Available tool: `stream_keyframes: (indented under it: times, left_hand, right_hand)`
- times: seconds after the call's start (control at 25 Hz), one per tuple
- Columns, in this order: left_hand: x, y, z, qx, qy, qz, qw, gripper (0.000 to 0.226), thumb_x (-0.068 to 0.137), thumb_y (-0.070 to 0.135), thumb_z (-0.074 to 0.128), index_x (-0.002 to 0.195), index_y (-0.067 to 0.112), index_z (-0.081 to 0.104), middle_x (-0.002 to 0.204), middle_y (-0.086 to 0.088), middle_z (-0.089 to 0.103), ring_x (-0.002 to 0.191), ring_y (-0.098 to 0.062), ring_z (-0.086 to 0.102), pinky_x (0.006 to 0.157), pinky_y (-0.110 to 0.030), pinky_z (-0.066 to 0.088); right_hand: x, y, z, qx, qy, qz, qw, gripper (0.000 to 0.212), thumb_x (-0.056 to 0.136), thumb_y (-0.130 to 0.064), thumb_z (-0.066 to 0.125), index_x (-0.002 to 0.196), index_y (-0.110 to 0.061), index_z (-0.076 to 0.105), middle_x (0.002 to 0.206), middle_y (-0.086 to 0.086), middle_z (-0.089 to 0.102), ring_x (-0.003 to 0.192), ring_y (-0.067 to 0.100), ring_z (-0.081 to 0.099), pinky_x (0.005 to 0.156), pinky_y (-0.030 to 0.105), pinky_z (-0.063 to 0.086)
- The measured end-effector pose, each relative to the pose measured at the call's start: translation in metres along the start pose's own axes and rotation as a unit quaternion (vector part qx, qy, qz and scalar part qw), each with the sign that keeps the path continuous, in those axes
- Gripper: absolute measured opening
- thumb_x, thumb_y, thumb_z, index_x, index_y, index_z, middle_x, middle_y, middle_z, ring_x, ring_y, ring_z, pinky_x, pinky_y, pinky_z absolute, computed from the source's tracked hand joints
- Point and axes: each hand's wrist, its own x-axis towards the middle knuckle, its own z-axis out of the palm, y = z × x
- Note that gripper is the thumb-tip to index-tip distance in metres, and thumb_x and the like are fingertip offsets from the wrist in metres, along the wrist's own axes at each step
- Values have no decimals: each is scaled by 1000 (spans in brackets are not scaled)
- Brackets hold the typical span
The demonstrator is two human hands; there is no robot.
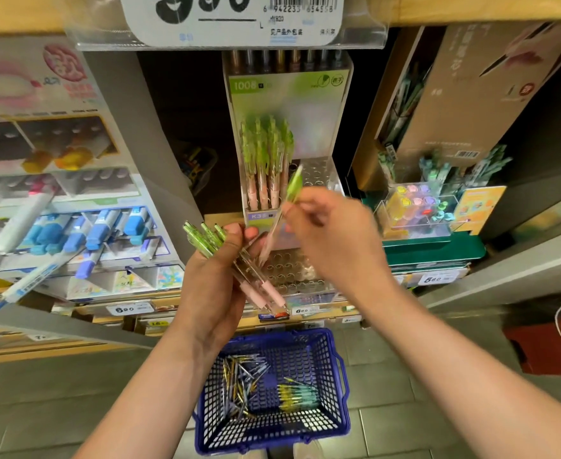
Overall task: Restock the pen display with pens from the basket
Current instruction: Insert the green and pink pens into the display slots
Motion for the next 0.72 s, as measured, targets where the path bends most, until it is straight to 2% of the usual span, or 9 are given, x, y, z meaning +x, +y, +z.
stream_keyframes:
  times: [0.12,0.16,0.24,0.32,0.44,0.6,0.68,0.72]
  left_hand:
    - [-3,0,-3,-4,-1,-7,1000,30,100,31,57,123,13,62,113,-2,75,99,-22,73,81,-45,62]
    - [-3,0,-4,-8,-3,-17,1000,31,101,33,56,125,14,61,115,-3,74,94,-21,73,75,-40,62]
    - [-3,0,-3,-14,-1,-55,998,30,103,34,54,126,16,60,113,-4,74,81,-17,70,65,-32,59]
    - [-2,-2,-2,-32,-7,-96,995,28,102,30,56,126,16,59,106,-4,73,75,-15,66,64,-30,56]
    - [-2,-2,-3,-62,-22,-133,989,22,100,18,58,122,14,58,97,-6,72,72,-16,66,67,-32,56]
    - [-2,-3,-5,-61,-41,-144,987,22,97,5,50,117,9,59,101,-7,72,74,-17,67,70,-35,57]
    - [-2,-4,-7,-21,-30,-138,990,24,97,4,53,117,3,66,109,-8,74,79,-16,70,70,-35,60]
    - [-2,-3,-8,-6,-31,-137,990,27,96,6,56,120,1,68,109,-10,74,82,-17,70,71,-35,60]
  right_hand:
    - [25,-10,-28,-9,109,-31,993,8,94,-31,66,93,-25,72,75,-11,74,74,3,71,75,35,61]
    - [33,-12,-35,-25,136,-32,990,11,91,-31,65,93,-23,73,73,-9,73,71,5,71,73,33,60]
    - [45,-13,-43,-80,164,-50,982,16,86,-28,62,92,-19,74,67,-8,68,60,7,64,61,19,53]
    - [51,-14,-43,-114,161,-75,978,14,87,-21,63,95,-19,74,68,-2,67,56,11,56,53,15,41]
    - [54,-14,-35,-132,136,-107,976,14,90,-17,64,99,-21,73,75,-4,69,62,16,60,58,19,43]
    - [55,-7,-25,-164,146,-124,968,9,93,-21,65,88,-20,74,54,-12,52,46,9,48,46,12,36]
    - [57,-3,-19,-187,123,-121,967,13,95,-26,62,91,-20,74,61,-3,61,54,17,57,52,24,44]
    - [59,-2,-17,-204,103,-118,966,17,96,-30,60,95,-21,74,68,0,66,60,19,61,56,26,46]
